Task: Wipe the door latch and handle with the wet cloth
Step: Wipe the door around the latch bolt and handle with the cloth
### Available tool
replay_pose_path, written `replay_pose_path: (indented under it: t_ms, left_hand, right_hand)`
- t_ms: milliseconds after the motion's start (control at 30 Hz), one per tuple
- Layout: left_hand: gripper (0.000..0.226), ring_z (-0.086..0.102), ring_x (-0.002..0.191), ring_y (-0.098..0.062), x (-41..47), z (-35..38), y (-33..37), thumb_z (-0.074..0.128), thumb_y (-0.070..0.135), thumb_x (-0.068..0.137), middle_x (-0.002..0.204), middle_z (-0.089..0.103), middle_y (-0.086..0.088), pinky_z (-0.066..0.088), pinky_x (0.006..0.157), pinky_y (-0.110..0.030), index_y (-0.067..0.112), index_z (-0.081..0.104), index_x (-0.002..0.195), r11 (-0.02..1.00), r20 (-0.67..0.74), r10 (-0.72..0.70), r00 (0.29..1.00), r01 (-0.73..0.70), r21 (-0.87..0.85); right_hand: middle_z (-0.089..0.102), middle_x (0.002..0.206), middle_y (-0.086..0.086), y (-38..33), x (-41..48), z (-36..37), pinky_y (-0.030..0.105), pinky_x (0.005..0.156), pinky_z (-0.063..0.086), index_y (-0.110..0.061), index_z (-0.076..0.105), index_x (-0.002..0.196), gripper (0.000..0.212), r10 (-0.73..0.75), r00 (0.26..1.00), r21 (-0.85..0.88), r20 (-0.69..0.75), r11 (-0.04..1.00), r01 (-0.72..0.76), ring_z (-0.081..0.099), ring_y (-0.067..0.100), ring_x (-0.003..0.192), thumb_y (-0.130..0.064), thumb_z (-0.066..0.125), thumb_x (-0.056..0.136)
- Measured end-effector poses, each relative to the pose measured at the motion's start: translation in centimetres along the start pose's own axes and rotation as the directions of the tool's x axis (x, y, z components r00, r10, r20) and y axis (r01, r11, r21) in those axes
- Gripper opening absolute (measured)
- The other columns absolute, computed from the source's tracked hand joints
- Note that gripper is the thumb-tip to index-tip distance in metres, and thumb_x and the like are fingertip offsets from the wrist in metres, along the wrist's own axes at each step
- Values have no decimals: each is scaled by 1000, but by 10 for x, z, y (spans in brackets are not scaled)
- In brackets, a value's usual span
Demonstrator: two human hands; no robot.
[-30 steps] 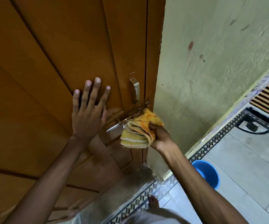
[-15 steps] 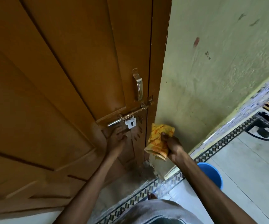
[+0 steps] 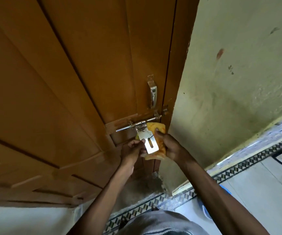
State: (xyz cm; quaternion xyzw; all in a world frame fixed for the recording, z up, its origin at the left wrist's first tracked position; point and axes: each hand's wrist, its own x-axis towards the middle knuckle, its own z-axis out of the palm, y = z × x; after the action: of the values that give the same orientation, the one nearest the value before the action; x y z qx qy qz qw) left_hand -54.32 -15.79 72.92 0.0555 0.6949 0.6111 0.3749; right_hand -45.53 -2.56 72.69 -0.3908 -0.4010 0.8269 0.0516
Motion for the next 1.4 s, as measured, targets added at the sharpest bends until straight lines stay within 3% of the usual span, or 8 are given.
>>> replay_pose_path:
  t_ms: [200, 367, 533, 700, 867, 1033, 1233, 1400]
  left_hand:
    - [49, 45, 41, -6, 4, 5, 4, 84, 15, 80, 45, 48, 5, 36, 51, -20, 14, 42, 55, 986, -251, 65, 966, -24, 166]
    - [91, 50, 62, -13, 18, -5, -14, 72, 89, 34, 67, 56, 3, 35, 56, -17, 10, 55, 75, 949, -384, 152, 911, -26, 316]
    - [49, 60, 77, -15, -7, 4, 11, 94, 25, 66, 85, 63, -1, 43, 75, -25, 18, 48, 82, 983, -387, 96, 917, -25, 183]
    - [36, 57, 99, -16, -11, 9, 5, 80, 16, 84, 103, 59, -2, 45, 74, -15, 3, 63, 114, 999, -275, 12, 961, 1, 48]
    - [33, 61, 105, -19, -12, 8, 10, 82, 14, 82, 109, 63, 0, 49, 96, -31, 8, 65, 110, 1000, -230, -8, 973, 11, 14]
    - [54, 75, 88, -18, -1, -2, 6, 92, 10, 67, 102, 77, -8, 61, 73, -24, 6, 66, 114, 997, -227, 37, 973, -51, -59]
    - [1, 68, 78, -14, 3, -23, 25, 68, 14, 94, 91, 71, -6, 57, 66, -23, 13, 67, 93, 924, -229, -12, 973, -77, -374]
    - [6, 75, 62, -13, 17, -47, 32, 63, 3, 95, 90, 71, -14, 62, 59, -23, 2, 64, 101, 859, -264, -10, 964, -127, -496]
  right_hand:
    - [63, 129, 20, -10, 13, 16, 56, 106, 41, -7, 55, 136, 55, 65, 988, 49, 143, 996, -73, 64, 37, 111, -43, 54, 94]
    - [60, 135, 18, 17, -2, -9, 52, 102, 47, -11, 53, 138, 52, 37, 982, 145, 186, 987, -65, 60, 36, 119, -40, 53, 95]
    - [66, 126, 17, 22, -4, -17, 55, 103, 45, -13, 61, 129, 47, 93, 982, 108, 163, 988, -112, 64, 36, 114, -45, 53, 95]
    - [76, 102, 14, -16, 9, 14, 46, 81, 57, -9, 65, 113, 42, 75, 984, 50, 163, 995, -84, 74, 30, 88, -43, 43, 100]
    - [64, 129, 18, 15, -14, -16, 53, 102, 47, -10, 57, 133, 51, 89, 979, 107, 184, 988, -110, 61, 37, 119, -42, 53, 94]
    - [64, 127, 21, 23, -26, -27, 54, 97, 50, -8, 60, 128, 49, 99, 977, 96, 190, 988, -119, 62, 39, 116, -38, 58, 90]
    - [69, 121, 18, -10, -8, 0, 47, 86, 57, -9, 60, 128, 38, -25, 988, 39, 153, 999, 19, 70, 34, 101, -25, 61, 93]
    - [70, 117, 15, -27, 7, 13, 50, 92, 53, -10, 60, 128, 44, -9, 998, -109, 70, 994, 16, 67, 35, 104, -28, 68, 88]
